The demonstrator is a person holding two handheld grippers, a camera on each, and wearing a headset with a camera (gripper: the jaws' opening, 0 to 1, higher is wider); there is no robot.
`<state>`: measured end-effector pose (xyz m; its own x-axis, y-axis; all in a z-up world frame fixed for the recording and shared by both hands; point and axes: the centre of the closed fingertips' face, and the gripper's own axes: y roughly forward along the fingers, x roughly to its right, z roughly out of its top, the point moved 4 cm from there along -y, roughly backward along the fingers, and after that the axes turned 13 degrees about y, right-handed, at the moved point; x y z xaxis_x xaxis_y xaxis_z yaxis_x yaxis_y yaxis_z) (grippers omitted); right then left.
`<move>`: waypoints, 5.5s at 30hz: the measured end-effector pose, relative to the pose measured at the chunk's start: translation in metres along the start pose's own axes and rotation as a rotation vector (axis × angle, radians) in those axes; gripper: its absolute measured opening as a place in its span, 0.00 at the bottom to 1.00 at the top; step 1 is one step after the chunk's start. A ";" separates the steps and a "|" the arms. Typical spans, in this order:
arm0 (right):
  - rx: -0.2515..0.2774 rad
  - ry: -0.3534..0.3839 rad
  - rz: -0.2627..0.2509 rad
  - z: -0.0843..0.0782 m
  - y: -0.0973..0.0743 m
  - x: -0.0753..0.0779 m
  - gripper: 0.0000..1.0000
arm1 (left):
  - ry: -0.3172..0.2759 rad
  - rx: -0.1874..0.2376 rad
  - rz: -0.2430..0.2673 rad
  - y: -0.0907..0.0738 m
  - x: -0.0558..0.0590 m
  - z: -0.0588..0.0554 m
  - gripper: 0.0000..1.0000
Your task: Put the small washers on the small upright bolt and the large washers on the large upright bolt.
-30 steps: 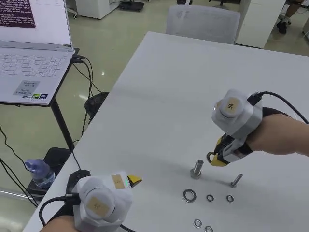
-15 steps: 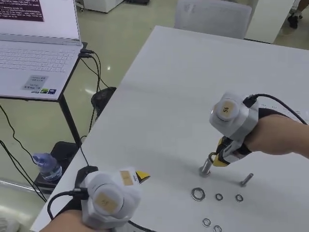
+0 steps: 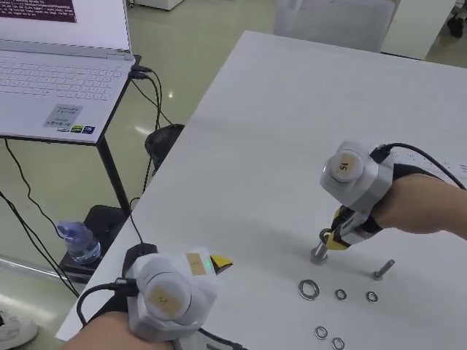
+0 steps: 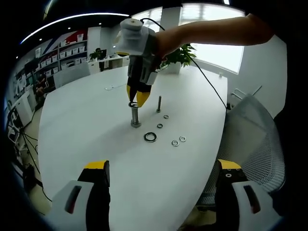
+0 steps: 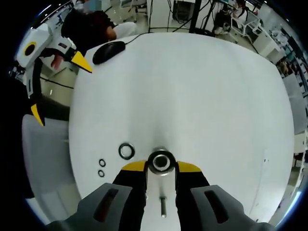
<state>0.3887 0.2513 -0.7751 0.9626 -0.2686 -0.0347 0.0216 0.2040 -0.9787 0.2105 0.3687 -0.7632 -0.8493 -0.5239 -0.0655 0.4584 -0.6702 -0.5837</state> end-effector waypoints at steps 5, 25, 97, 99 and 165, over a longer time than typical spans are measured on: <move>-0.012 -0.001 0.001 -0.001 0.004 -0.002 0.22 | -0.003 -0.011 -0.002 -0.001 0.000 -0.003 0.91; -0.036 0.011 0.004 -0.007 0.023 -0.008 0.22 | 0.013 -0.015 0.003 -0.004 -0.002 -0.002 0.90; 0.032 -0.022 -0.013 -0.015 -0.007 -0.011 0.29 | 0.025 -0.012 0.027 -0.011 0.004 0.010 0.89; 0.034 -0.011 -0.010 -0.018 -0.008 -0.012 0.29 | 0.030 -0.007 0.030 -0.012 0.003 0.011 0.89; 0.084 -0.024 0.029 -0.029 0.065 -0.063 0.33 | 0.026 -0.020 0.025 -0.013 0.006 0.005 0.89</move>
<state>0.3217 0.2544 -0.8421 0.9694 -0.2390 -0.0565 0.0156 0.2894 -0.9571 0.2005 0.3713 -0.7520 -0.8440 -0.5267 -0.1013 0.4749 -0.6460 -0.5976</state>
